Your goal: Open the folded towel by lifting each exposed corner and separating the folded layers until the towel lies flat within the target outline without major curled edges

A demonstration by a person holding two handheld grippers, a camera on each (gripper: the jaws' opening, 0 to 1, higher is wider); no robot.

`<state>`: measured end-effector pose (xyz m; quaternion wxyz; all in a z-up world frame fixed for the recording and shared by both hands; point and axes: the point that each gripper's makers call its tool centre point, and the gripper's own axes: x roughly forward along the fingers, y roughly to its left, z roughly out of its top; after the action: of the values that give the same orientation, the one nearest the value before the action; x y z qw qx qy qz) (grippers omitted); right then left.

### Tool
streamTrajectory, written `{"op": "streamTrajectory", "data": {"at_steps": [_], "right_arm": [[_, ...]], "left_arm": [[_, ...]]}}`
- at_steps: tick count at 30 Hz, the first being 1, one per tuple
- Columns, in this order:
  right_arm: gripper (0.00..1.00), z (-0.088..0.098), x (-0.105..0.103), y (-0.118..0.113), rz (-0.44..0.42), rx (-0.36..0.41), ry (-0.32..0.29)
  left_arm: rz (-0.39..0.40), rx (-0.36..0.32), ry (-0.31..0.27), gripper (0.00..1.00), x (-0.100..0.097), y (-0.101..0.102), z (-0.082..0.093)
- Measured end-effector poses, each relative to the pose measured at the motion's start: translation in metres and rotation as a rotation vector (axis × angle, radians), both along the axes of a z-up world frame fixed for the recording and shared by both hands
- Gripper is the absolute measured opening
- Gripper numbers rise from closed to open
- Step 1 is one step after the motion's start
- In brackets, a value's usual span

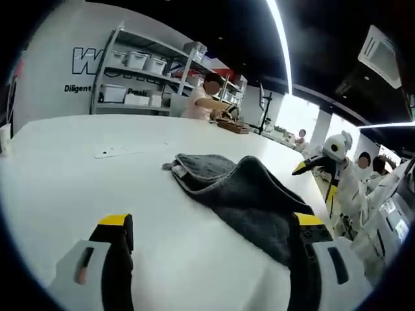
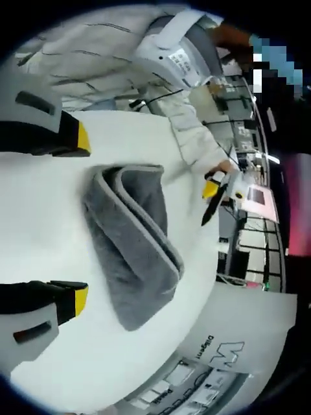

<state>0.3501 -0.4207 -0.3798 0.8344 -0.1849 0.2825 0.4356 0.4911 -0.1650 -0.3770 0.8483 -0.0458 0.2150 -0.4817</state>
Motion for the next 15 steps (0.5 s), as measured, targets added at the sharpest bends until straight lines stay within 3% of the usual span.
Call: {"op": "streamTrajectory", "data": {"at_steps": [6, 9, 15], "right_arm": [[0.99, -0.002, 0.018, -0.01, -0.108, 0.036, 0.0], [0.99, -0.005, 0.023, -0.014, -0.135, 0.04, 0.009], [0.99, 0.001, 0.046, -0.018, -0.209, 0.138, 0.01]], "left_arm": [[-0.002, 0.003, -0.001, 0.99, 0.0, 0.0, 0.0], [-0.005, 0.007, -0.002, 0.99, -0.001, 0.0, 0.0], [-0.008, 0.012, -0.002, 0.99, -0.003, -0.001, -0.001]]}}
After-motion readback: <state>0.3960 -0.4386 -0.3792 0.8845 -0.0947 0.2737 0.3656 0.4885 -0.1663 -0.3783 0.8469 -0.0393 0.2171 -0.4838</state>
